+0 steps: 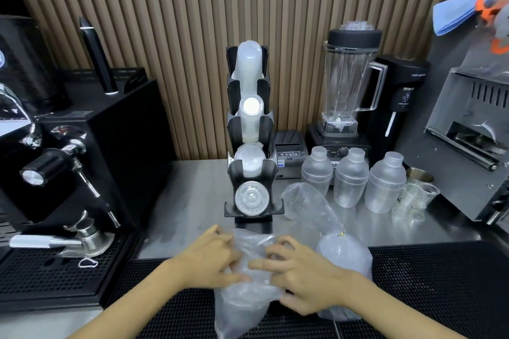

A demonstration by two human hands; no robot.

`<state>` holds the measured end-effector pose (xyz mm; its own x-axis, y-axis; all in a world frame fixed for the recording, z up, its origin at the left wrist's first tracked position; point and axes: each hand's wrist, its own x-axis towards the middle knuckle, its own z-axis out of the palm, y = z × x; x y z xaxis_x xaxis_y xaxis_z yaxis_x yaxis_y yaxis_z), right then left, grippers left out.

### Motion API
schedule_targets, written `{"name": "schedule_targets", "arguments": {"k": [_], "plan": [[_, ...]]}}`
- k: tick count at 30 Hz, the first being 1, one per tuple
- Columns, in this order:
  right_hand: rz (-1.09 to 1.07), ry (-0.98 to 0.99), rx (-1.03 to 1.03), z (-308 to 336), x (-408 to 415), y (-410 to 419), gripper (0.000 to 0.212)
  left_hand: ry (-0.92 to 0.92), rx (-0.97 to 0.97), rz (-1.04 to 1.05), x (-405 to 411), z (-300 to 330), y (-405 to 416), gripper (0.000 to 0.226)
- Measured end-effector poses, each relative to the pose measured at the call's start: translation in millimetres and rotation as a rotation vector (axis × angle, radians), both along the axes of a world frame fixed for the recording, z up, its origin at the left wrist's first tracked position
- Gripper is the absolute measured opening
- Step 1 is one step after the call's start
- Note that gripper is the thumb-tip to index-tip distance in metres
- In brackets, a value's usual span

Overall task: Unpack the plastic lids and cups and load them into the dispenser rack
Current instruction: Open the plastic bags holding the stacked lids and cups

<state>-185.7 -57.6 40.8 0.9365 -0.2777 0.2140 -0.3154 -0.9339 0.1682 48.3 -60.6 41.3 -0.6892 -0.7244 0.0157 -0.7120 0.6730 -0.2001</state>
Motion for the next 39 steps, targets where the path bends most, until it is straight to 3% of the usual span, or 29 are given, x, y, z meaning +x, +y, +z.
{"name": "schedule_targets", "arguments": {"k": [4,6,8,11,13,15,17,19,23,25,28,32,39], "plan": [[0.038,-0.064,-0.023,-10.8,7.2,1.6,0.046,-0.002,0.148,0.246,-12.2,-5.9,4.3,0.084],[-0.161,-0.029,-0.145,-19.4,13.2,-5.1,0.046,0.043,0.297,0.351,-18.1,-7.5,7.8,0.092],[-0.419,0.020,-0.102,-23.0,20.9,-6.5,0.044,0.112,0.427,0.405,-21.6,-11.3,11.3,0.097],[-0.594,-0.094,0.303,-35.4,31.3,-3.3,0.044,0.228,0.529,0.410,-23.7,-20.0,18.1,0.103],[-0.678,-0.223,0.675,-38.9,31.9,-6.0,0.030,0.428,0.623,0.441,-21.3,-31.2,22.0,0.103],[-0.715,-0.340,0.885,-40.0,29.9,-11.6,0.017,0.644,0.675,0.490,-17.0,-42.0,25.2,0.100],[-0.724,-0.402,0.981,-41.7,26.7,-13.4,0.007,0.780,0.646,0.500,-12.3,-48.7,26.3,0.094],[-0.734,-0.435,0.961,-49.6,25.1,-12.4,0.009,0.826,0.616,0.441,-7.6,-51.1,23.1,0.086],[-0.765,-0.350,0.519,-60.7,29.6,-0.6,0.043,0.720,0.612,0.276,-2.2,-41.8,18.1,0.076],[-0.776,-0.335,0.457,-61.0,30.8,4.8,0.063,0.613,0.570,0.235,0.1,-32.4,18.2,0.065],[-0.813,-0.304,0.504,-62.0,30.3,5.8,0.069,0.451,0.429,0.125,8.9,-15.3,16.6,0.045],[-0.839,-0.234,0.687,-63.3,24.2,7.4,0.080,0.284,0.052,-0.077,27.2,-19.4,25.0,0.027],[-0.692,-0.292,0.699,-59.1,15.2,31.8,0.094,0.391,-0.178,-0.128,39.7,-85.3,54.5,0.006]]}}
